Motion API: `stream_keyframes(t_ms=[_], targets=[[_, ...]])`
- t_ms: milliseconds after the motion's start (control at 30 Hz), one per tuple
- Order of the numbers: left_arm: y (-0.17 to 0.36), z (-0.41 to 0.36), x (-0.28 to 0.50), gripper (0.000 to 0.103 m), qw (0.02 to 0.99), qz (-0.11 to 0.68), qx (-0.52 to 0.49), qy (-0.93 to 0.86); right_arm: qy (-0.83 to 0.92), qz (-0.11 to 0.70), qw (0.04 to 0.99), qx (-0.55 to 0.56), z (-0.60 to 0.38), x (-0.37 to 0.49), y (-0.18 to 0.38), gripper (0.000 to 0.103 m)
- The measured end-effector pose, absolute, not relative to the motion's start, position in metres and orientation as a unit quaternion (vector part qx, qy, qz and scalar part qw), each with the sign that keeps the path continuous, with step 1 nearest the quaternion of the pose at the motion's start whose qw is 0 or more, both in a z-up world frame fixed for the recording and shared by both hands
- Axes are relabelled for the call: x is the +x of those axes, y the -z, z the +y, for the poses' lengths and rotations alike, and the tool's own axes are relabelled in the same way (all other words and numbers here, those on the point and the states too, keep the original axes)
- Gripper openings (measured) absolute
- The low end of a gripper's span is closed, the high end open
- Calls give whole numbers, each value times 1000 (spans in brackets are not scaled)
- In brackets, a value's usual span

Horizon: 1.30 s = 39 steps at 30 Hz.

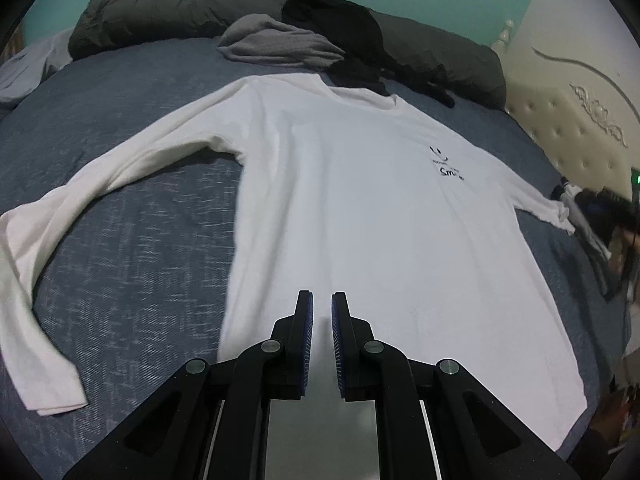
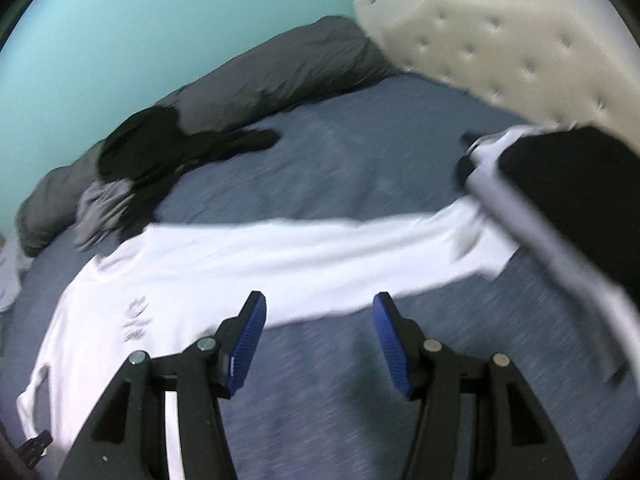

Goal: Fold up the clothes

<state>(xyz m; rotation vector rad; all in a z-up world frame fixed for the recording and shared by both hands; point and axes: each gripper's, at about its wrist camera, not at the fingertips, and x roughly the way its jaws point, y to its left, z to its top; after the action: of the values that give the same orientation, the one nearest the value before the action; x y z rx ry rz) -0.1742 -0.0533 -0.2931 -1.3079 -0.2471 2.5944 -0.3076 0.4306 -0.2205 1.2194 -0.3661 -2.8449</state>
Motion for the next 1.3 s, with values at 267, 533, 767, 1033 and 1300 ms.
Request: stream_keyframes(t_ms=[267,533,767,1033,1300], targets=[[283,-99,-148,10,65,-91,-441,-891,890,-154,93,418,327,-256,261,57],[272,-156,-120,10,-2,-95,-449,-888,874,-147,172,431,238,-214,269,57],[275,-190,-99,10,-46,-80,-466,-880,869,-150,199,427,202,-185,276,58],[286,-212,-94,10,-65,-75,-484,-870,861,-170,209,431,189,-183,287,58],[292,-219,-103,10,-58,-80,-488,-867,858,-173,216,434,186,-188,295,58]])
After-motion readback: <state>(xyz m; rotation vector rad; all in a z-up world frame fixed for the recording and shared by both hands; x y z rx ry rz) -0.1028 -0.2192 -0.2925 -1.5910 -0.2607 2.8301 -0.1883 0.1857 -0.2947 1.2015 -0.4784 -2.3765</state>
